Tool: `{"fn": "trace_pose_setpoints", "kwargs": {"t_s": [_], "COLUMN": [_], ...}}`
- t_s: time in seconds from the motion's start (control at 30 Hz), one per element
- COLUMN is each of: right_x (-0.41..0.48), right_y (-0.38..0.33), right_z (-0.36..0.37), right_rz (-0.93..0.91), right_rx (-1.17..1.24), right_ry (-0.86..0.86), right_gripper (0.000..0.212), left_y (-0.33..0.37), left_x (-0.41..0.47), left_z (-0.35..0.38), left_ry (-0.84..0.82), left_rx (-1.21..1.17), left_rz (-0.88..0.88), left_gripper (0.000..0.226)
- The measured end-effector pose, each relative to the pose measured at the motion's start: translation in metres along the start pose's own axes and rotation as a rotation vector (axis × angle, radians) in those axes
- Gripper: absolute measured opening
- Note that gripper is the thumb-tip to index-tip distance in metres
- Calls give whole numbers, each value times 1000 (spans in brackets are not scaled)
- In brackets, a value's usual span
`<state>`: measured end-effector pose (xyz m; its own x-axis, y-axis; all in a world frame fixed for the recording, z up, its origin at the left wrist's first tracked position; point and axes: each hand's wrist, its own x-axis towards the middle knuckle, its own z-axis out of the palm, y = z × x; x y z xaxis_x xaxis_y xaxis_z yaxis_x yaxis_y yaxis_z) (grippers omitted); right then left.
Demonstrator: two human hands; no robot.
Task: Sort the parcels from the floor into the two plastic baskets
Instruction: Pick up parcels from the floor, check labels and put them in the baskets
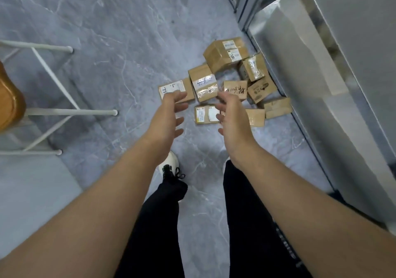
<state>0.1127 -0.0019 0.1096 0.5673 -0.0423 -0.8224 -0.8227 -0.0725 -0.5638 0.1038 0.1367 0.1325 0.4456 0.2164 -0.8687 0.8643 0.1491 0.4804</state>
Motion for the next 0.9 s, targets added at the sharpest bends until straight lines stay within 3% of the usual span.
{"fn": "trace_pose_setpoints", "kwargs": {"t_s": [0.07, 0.2, 0.43, 0.9], "right_x": [27, 80, 162, 278], "right_y": [19, 60, 120, 203], "right_z": [-8, -4, 28, 67], "right_rz": [37, 109, 268, 569], "right_rx": [-22, -65, -27, 325], "right_ry": [1, 14, 96, 216], "right_gripper": [23, 26, 26, 40], "left_y": [-15, -45, -77, -130], "left_x": [26, 85, 194, 370], "left_z": [11, 23, 35, 45], "left_ry": [11, 19, -30, -122], "left_rx": [8, 18, 120, 338], "left_rz": [-25, -57, -122, -32], "left_gripper": [40, 48, 38, 46]}}
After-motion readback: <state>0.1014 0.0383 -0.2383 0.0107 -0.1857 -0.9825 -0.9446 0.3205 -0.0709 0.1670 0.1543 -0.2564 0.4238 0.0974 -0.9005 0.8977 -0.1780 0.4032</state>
